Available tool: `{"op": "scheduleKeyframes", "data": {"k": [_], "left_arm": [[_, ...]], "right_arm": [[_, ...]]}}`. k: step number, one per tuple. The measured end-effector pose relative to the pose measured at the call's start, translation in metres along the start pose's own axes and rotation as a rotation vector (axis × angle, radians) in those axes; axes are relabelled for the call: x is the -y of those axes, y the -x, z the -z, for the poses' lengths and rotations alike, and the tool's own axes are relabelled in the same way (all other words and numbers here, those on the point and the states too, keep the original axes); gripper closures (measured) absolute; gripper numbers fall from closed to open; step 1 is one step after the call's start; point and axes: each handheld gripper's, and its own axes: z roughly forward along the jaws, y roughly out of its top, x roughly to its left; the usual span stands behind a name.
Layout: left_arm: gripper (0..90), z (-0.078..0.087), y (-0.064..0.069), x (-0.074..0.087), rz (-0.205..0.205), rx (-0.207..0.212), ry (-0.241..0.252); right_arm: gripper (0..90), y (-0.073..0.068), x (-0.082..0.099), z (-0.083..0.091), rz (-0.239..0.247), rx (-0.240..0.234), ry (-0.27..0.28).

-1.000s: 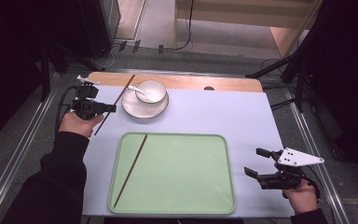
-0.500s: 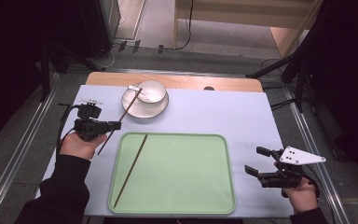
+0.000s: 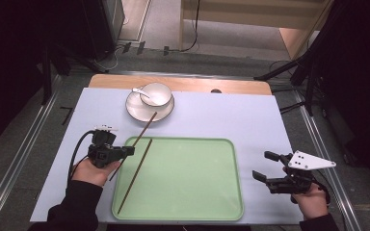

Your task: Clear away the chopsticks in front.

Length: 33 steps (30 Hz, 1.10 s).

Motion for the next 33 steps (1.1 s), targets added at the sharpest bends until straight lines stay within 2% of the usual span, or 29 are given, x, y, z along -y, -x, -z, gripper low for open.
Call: {"op": "scheduleKeyframes", "data": {"k": [2, 5, 9, 17, 24, 28, 33], "left_arm": [[86.3, 0.000, 0.002, 0.005, 0.017, 0.021, 0.002], [86.4, -0.002, 0.009, 0.012, 0.009, 0.006, -0.003], [86.3, -0.004, 0.017, 0.021, 0.022, 0.020, -0.003], [86.2, -0.011, 0.035, 0.033, 0.007, 0.019, -0.015], [86.2, -0.023, 0.039, 0.041, 0.005, 0.026, -0.038], [86.2, -0.032, 0.038, 0.048, 0.048, 0.052, -0.058], [86.1, -0.038, 0.040, 0.053, 0.037, 0.013, -0.086]], "right_arm": [[17.2, 0.000, 0.000, 0.000, 0.001, -0.002, -0.002], [17.2, 0.000, -0.001, 0.000, 0.003, -0.004, -0.002], [17.2, -0.001, -0.001, 0.000, 0.009, -0.002, -0.001], [17.2, 0.000, -0.001, 0.000, 0.009, -0.003, 0.004], [17.2, -0.001, -0.002, 0.000, 0.008, 0.001, 0.003], [17.2, -0.001, -0.002, 0.001, 0.007, 0.001, 0.002], [17.2, 0.000, -0.002, 0.001, 0.008, 0.003, 0.003]]}}
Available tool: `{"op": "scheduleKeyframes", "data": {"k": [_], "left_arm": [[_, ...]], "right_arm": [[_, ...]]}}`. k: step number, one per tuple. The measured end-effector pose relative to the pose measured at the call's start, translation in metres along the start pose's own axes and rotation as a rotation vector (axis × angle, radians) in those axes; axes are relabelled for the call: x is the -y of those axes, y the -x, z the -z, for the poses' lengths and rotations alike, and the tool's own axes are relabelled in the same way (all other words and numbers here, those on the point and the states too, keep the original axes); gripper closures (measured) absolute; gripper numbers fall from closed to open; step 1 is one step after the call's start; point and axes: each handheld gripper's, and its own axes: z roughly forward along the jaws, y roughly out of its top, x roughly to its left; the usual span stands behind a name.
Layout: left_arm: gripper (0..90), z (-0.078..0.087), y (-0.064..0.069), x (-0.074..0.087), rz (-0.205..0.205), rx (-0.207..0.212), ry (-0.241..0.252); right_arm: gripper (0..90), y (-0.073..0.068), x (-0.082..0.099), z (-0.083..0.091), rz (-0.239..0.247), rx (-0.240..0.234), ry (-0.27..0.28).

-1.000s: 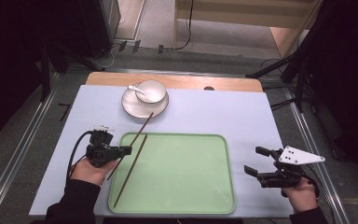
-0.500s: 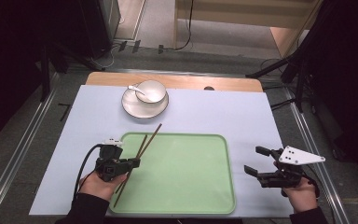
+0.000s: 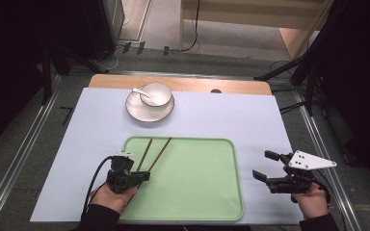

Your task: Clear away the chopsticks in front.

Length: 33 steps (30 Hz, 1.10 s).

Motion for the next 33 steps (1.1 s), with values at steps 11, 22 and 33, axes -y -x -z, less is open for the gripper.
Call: {"op": "scheduleKeyframes", "data": {"k": [11, 22, 33], "left_arm": [[85.9, -0.002, -0.008, 0.004, 0.029, -0.092, -0.027], [82.9, 0.000, -0.011, 0.001, 0.014, -0.122, -0.030], [69.1, 0.003, -0.015, -0.004, 0.000, -0.067, -0.026]], "right_arm": [[17.2, 0.000, 0.000, 0.000, 0.002, -0.005, 0.002], [17.2, 0.000, 0.001, 0.001, -0.001, -0.003, 0.001], [17.2, -0.001, -0.001, -0.001, 0.008, -0.013, 0.000]]}}
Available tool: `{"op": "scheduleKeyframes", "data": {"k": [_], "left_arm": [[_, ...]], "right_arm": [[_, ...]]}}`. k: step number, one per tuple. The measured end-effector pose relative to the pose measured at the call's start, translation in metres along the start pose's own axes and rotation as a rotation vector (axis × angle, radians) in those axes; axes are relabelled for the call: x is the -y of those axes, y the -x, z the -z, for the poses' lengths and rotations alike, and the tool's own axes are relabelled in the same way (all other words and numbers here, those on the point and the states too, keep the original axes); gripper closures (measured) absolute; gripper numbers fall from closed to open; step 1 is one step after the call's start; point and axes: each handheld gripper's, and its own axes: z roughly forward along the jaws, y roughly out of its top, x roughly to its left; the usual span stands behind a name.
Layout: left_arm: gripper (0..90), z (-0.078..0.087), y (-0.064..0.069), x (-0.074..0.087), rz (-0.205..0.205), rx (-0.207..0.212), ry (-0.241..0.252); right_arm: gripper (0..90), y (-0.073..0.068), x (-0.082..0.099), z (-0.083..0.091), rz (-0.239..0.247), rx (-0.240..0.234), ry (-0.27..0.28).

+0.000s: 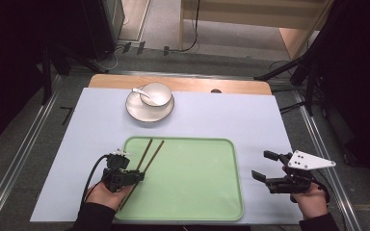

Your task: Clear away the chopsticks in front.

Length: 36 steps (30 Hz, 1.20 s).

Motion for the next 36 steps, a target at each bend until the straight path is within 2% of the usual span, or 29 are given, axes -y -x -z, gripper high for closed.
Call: {"op": "scheduleKeyframes", "data": {"k": [5, 8, 12, 16, 20, 22, 26, 30, 36], "left_arm": [[65.2, 0.006, 0.001, -0.004, -0.036, 0.025, 0.027], [61.9, 0.012, 0.000, -0.007, -0.082, 0.037, 0.051], [52.3, 0.017, -0.008, -0.012, -0.141, 0.045, 0.053], [44.5, 0.025, -0.019, -0.018, -0.179, 0.090, 0.096], [39.1, 0.032, -0.028, -0.021, -0.225, 0.111, 0.120], [37.7, 0.037, -0.033, -0.021, -0.253, 0.089, 0.133], [36.8, 0.045, -0.042, -0.020, -0.264, 0.096, 0.155], [35.7, 0.053, -0.050, -0.018, -0.296, 0.098, 0.178], [31.6, 0.064, -0.067, -0.012, -0.291, 0.099, 0.211]], "right_arm": [[17.2, 0.000, 0.001, 0.001, -0.004, 0.002, 0.002], [17.2, 0.000, 0.001, 0.001, -0.004, 0.001, 0.002], [17.2, 0.000, 0.001, 0.001, -0.004, 0.001, 0.000], [17.3, 0.001, 0.001, 0.000, -0.006, 0.000, -0.001], [17.3, 0.001, 0.001, 0.000, -0.008, -0.002, -0.004], [17.2, 0.001, 0.002, 0.000, -0.009, -0.002, -0.005], [17.2, 0.001, 0.002, 0.000, -0.010, -0.003, -0.005], [17.2, 0.001, 0.002, 0.000, -0.010, -0.006, -0.003], [17.2, 0.001, 0.002, 0.001, -0.011, -0.009, -0.001]]}}
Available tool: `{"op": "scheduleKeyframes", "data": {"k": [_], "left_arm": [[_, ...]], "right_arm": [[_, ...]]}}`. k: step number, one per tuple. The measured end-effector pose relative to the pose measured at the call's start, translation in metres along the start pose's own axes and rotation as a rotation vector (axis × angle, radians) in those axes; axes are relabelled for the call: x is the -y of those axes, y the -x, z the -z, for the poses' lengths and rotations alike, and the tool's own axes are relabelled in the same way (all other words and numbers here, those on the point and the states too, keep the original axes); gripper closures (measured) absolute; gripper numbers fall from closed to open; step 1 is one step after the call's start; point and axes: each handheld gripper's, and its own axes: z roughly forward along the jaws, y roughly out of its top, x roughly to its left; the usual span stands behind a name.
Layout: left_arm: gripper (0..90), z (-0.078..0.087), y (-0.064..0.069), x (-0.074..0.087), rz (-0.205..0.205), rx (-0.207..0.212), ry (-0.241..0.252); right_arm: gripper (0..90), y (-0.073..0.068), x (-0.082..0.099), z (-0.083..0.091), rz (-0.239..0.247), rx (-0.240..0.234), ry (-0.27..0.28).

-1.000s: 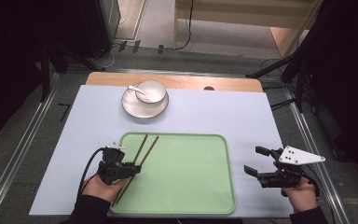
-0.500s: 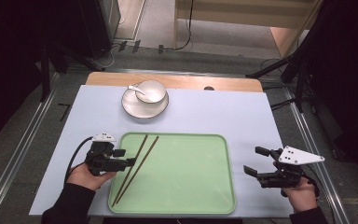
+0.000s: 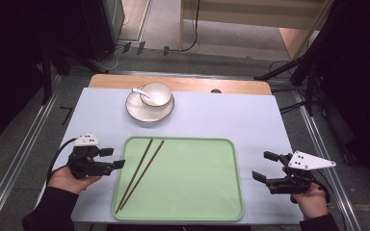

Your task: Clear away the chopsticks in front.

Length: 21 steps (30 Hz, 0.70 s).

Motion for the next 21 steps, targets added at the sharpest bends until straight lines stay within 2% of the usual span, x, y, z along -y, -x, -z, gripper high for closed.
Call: {"op": "scheduleKeyframes", "data": {"k": [9, 15, 21], "left_arm": [[30.6, 0.015, -0.014, 0.010, -0.003, -0.034, 0.039], [30.1, 0.020, -0.021, 0.014, 0.003, -0.038, 0.065], [30.1, 0.019, -0.022, 0.017, 0.012, -0.047, 0.053]], "right_arm": [[17.2, 0.000, 0.000, 0.000, -0.001, -0.002, 0.003], [17.2, 0.000, -0.001, 0.000, -0.002, -0.004, 0.002], [17.2, 0.000, -0.001, 0.000, -0.001, -0.003, 0.003]]}}
